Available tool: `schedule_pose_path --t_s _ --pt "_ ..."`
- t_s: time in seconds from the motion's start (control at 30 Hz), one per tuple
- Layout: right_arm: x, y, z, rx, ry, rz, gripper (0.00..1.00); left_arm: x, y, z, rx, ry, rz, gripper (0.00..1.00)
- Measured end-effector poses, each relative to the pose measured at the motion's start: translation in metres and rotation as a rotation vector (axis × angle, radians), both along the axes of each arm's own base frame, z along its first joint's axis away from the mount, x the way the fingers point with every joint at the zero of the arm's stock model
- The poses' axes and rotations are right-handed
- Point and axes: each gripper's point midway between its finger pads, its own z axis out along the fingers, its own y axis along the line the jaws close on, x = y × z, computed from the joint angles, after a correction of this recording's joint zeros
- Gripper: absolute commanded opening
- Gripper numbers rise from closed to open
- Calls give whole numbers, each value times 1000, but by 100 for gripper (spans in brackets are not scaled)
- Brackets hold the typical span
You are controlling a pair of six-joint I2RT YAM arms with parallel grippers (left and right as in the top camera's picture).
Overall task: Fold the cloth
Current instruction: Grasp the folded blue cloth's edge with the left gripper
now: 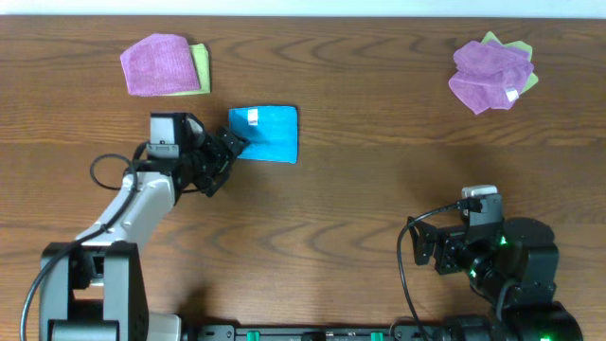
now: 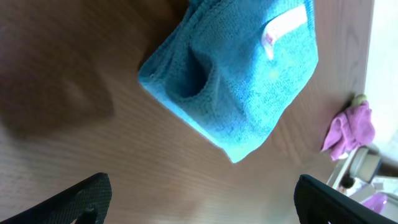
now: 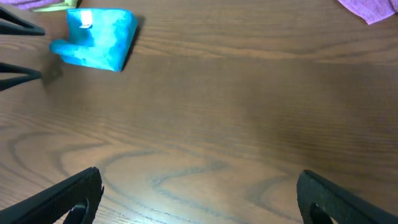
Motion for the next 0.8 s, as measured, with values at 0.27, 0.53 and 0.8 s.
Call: schedule_pose_path --t_s 0.27,0.53,0.8 --pt "0 0 0 0 1 0 99 4 9 -15 14 -40 98 95" --pt "0 0 0 0 1 -1 99 17 10 -28 -8 -60 135 95" --pt "0 0 0 -1 1 -1 99 28 2 -32 -65 -85 126 95"
